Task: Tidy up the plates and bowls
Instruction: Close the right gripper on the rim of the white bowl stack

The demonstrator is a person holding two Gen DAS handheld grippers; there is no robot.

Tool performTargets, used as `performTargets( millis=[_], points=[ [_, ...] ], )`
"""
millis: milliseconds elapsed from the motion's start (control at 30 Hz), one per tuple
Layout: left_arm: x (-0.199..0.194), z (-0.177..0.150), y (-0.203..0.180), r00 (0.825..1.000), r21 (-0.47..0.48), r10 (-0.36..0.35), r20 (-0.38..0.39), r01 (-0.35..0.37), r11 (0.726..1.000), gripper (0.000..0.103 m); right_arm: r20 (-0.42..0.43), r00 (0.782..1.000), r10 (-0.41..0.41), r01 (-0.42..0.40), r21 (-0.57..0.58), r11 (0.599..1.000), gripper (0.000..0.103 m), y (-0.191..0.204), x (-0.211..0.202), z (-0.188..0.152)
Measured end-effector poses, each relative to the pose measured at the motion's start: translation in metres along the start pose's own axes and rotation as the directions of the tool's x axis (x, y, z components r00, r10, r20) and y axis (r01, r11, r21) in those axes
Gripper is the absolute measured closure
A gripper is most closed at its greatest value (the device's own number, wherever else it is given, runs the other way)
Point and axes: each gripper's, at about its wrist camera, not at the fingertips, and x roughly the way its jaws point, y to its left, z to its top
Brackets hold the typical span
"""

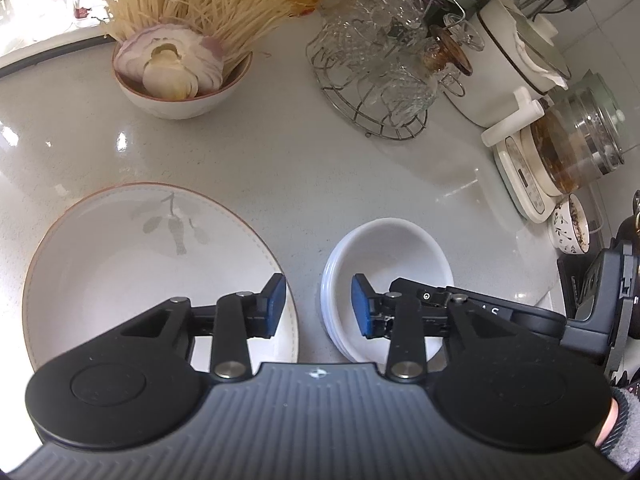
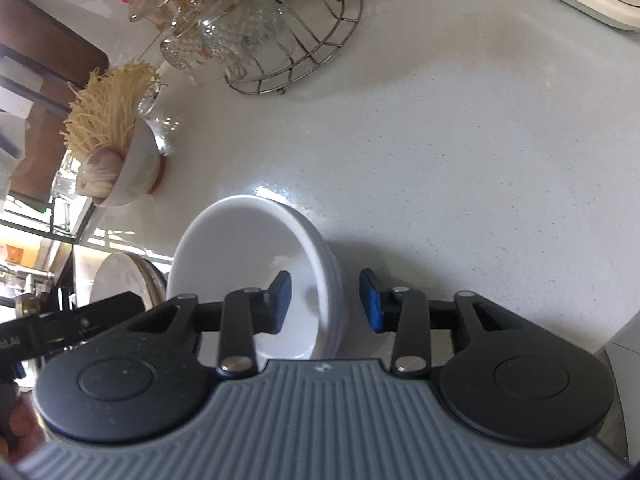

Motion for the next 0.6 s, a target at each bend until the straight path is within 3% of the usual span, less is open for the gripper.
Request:
performTargets(
  millis=[67, 167, 233, 333, 600],
  points=[
    [0.001, 0.001, -0.001, 1.0, 0.009, -0.003, -0.002, 0.003, 1.0, 0.062, -0.007, 1.0, -0.008, 0.008, 0.013, 1.0, 0.081, -0.002, 0.001, 0.001],
    [0.002, 0.002, -0.004, 1.0, 0.022, -0.004, -0.005, 0.004, 1.0, 0.061, 0.002, 1.0, -0.014, 0.014, 0.031, 0.999, 0.086, -0.003, 0.0, 0.001],
    [0.004, 0.003, -0.005, 1.0, 0.031, -0.008, -0.01, 0.008, 0.999, 0.06, 0.01, 1.0, -0.027, 0.027, 0.04, 0.999, 0.086, -0.003, -0.002, 0.001],
    [0.008, 0.002, -0.011, 0.999, 0.063, -0.012, -0.031, 0.014, 0.998, 0.05, 0.017, 0.999, -0.038, 0.037, 0.058, 0.998, 0.086, -0.007, -0.005, 0.0],
    [0.02, 0.003, -0.026, 0.998, 0.129, -0.029, -0.053, 0.036, 0.991, 0.049, 0.044, 0.998, -0.054, 0.05, 0.092, 0.995, 0.087, -0.014, -0.019, -0.004]
  ],
)
